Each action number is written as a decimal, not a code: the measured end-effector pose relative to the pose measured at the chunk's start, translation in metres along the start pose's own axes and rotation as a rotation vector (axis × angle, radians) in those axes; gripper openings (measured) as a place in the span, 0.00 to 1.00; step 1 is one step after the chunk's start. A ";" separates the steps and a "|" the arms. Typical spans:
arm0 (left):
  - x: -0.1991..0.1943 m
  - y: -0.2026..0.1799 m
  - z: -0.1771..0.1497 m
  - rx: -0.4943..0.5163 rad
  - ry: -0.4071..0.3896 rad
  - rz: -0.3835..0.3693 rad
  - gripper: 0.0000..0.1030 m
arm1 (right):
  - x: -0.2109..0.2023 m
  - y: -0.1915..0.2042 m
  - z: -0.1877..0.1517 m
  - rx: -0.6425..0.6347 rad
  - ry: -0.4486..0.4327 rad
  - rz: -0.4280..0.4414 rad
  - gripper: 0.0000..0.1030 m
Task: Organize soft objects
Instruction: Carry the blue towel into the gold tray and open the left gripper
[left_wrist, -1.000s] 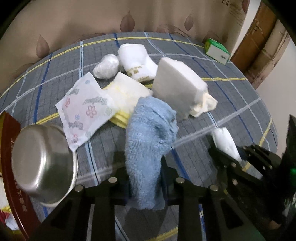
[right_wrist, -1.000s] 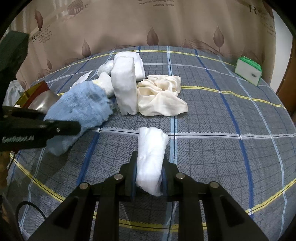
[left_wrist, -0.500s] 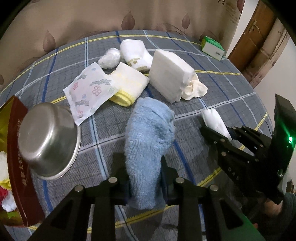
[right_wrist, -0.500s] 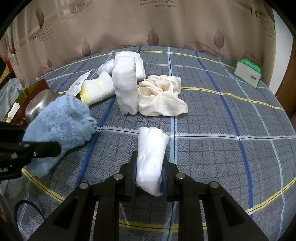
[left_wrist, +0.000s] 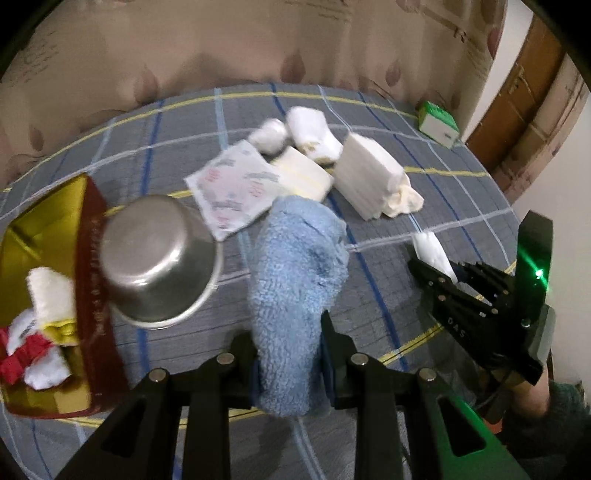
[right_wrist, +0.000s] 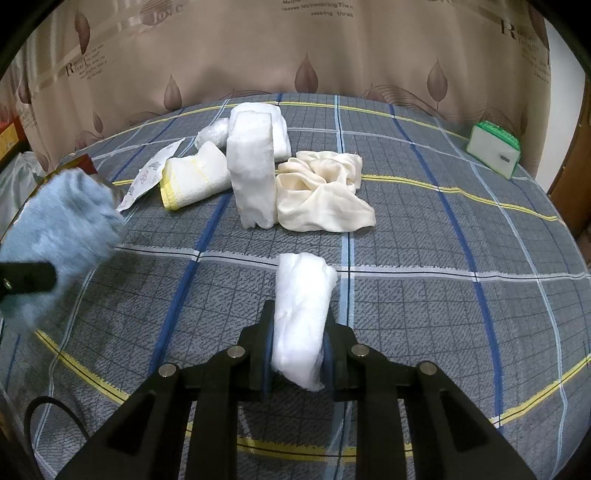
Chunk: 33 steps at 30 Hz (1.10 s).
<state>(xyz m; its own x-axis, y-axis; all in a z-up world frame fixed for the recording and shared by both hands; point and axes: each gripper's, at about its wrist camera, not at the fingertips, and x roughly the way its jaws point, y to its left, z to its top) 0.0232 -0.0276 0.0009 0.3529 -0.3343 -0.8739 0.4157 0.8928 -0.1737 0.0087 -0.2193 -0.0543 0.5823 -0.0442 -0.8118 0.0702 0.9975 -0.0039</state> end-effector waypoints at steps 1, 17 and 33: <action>-0.005 0.004 0.000 -0.008 -0.009 0.008 0.25 | 0.000 0.000 0.000 0.000 0.000 0.000 0.22; -0.067 0.107 -0.014 -0.188 -0.089 0.195 0.25 | 0.001 0.000 0.002 -0.008 0.002 -0.012 0.22; -0.077 0.212 -0.006 -0.338 -0.089 0.309 0.25 | 0.003 0.002 0.002 -0.012 0.008 -0.019 0.21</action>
<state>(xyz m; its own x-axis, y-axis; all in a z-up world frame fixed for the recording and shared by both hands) 0.0790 0.1890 0.0285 0.4942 -0.0491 -0.8680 -0.0115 0.9979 -0.0630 0.0119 -0.2171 -0.0553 0.5745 -0.0626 -0.8161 0.0716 0.9971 -0.0261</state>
